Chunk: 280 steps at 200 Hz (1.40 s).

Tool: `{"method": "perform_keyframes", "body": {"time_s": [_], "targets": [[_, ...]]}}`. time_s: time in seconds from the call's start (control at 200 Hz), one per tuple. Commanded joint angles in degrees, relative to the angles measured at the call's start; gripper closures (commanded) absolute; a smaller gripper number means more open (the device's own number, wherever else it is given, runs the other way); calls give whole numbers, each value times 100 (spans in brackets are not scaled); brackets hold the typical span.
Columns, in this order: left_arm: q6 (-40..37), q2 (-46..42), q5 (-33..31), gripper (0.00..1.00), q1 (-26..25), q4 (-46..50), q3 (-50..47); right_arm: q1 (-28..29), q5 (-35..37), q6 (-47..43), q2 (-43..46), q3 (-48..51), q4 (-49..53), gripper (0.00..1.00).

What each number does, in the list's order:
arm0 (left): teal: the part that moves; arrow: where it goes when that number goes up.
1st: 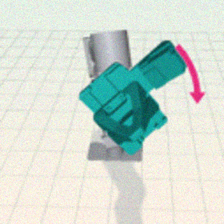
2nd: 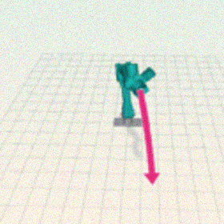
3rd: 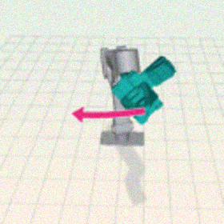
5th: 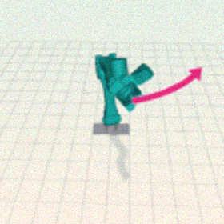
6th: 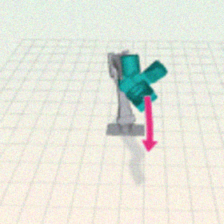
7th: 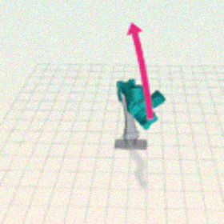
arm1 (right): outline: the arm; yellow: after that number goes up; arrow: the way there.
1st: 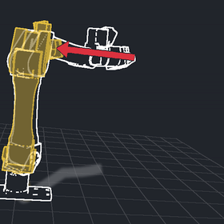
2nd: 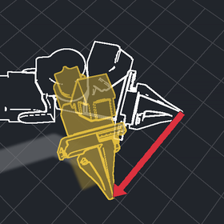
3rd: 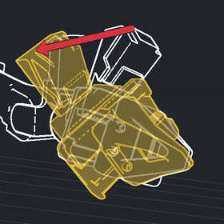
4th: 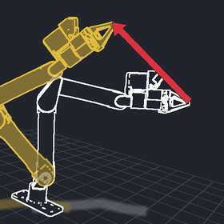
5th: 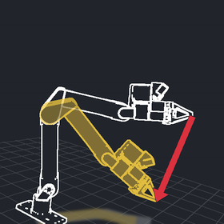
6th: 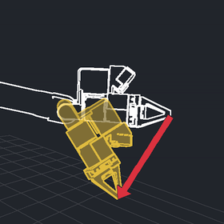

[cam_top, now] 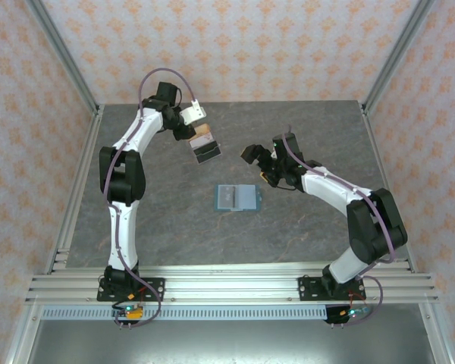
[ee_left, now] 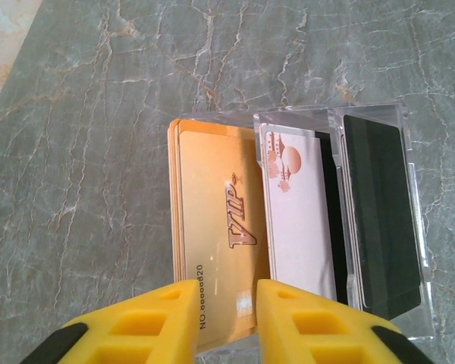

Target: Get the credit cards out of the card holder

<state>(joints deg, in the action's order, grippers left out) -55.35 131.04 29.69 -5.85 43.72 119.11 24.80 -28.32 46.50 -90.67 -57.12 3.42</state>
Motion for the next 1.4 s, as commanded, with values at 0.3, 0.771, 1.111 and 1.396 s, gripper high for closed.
{"method": "perform_keyframes", "body": {"time_s": [0.3, 0.771, 1.111, 1.396], "targets": [[1953, -1202, 48, 64, 55, -1106, -884, 239, 580, -372, -102, -450, 812, 7], [5915, -3845, -2195, 56, -725, -2444, -4339, 1439, 1624, -1296, -662, -1090, 2092, 27], [8040, -4826, -2186, 51, -1194, -1880, -5592, 1811, 1809, -1569, -1312, -1330, 2394, 48], [8169, -4742, -2319, 49, -1208, -1125, -5627, 1880, 2202, -1798, -1826, -1657, 2789, 56]]}}
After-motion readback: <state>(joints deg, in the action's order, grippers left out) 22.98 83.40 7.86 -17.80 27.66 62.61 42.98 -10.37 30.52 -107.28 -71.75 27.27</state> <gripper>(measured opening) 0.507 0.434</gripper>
